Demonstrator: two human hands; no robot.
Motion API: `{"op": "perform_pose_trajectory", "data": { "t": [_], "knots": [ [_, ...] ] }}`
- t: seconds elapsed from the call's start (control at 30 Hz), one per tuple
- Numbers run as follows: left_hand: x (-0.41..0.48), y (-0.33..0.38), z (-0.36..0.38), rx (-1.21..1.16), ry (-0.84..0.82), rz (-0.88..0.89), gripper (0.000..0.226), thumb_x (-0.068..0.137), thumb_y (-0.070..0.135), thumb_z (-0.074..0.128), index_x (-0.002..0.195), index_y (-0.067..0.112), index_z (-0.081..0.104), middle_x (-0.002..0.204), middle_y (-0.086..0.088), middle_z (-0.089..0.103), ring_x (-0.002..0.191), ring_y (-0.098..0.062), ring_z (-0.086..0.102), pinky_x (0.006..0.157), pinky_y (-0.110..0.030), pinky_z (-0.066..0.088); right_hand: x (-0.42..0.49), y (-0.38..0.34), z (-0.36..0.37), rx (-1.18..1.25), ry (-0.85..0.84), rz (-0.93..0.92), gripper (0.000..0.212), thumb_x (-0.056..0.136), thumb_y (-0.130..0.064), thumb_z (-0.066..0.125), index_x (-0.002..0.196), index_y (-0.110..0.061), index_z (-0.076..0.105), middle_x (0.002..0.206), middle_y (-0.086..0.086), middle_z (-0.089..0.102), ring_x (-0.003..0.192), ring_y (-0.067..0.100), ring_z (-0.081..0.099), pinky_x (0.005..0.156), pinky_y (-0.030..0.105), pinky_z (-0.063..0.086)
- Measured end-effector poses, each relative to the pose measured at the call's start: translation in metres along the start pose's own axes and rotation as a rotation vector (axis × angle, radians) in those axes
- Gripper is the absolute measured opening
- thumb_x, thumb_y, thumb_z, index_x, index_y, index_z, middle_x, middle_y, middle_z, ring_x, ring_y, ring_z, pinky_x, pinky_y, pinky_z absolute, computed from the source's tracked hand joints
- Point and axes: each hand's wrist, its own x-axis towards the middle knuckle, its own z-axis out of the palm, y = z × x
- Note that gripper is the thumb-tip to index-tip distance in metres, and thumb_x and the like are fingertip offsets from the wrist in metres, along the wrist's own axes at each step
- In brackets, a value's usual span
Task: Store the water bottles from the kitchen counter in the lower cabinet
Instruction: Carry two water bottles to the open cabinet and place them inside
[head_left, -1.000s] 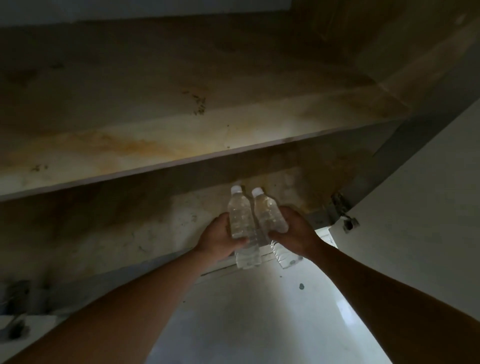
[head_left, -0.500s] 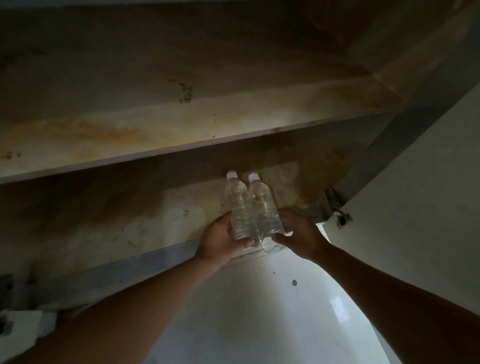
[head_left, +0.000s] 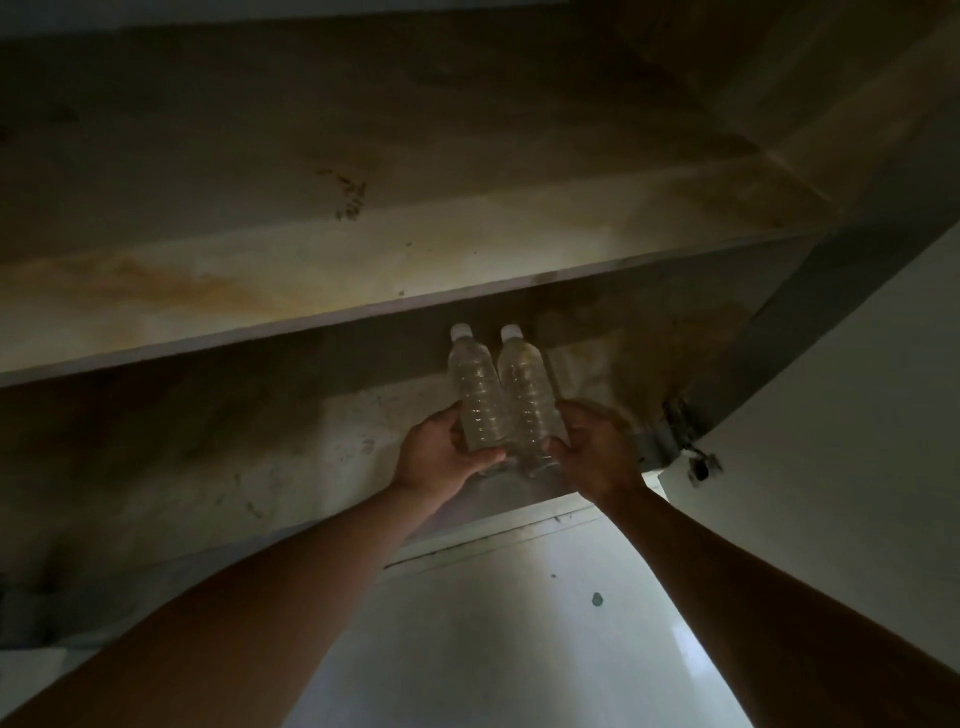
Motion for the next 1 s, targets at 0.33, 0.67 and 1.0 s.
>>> {"op": "perform_pose_trajectory", "data": {
  "t": [0.33,0.67,1.0],
  "knots": [
    [0.003,-0.008,0.003,-0.09,-0.039,0.007,0.068,0.061,0.034,0.092,0.125,0.03,0.068,0.11,0.009,0.077,0.104,-0.012,0.074,0.1,-0.045,0.055,0.015,0.0,0.006,-0.163,0.021,-0.032,0.045,0.094,-0.025,0.068,0.138,-0.022,0.06,0.128,-0.006,0.068,0.119,0.016,0.062,0.106,0.033,0.048],
    [0.014,-0.005,-0.005,0.166,-0.077,0.054,0.061,0.067,0.053,0.085,0.123,0.038,0.064,0.11,0.016,0.075,0.103,-0.005,0.071,0.097,-0.04,0.056,0.022,0.003,0.004,-0.118,0.035,0.017,0.042,0.095,-0.026,0.068,0.135,-0.021,0.06,0.129,-0.002,0.068,0.12,0.02,0.063,0.107,0.041,0.049],
    [-0.1,0.038,-0.022,0.844,-0.185,-0.029,0.074,0.095,0.067,0.026,0.143,0.018,0.053,0.142,-0.004,0.059,0.127,-0.025,0.056,0.104,-0.039,0.044,-0.085,-0.034,0.001,-0.279,-0.119,0.203,0.064,0.101,-0.041,0.053,0.156,-0.02,0.031,0.155,0.003,0.043,0.138,0.026,0.045,0.108,0.039,0.042]
  ]
}}
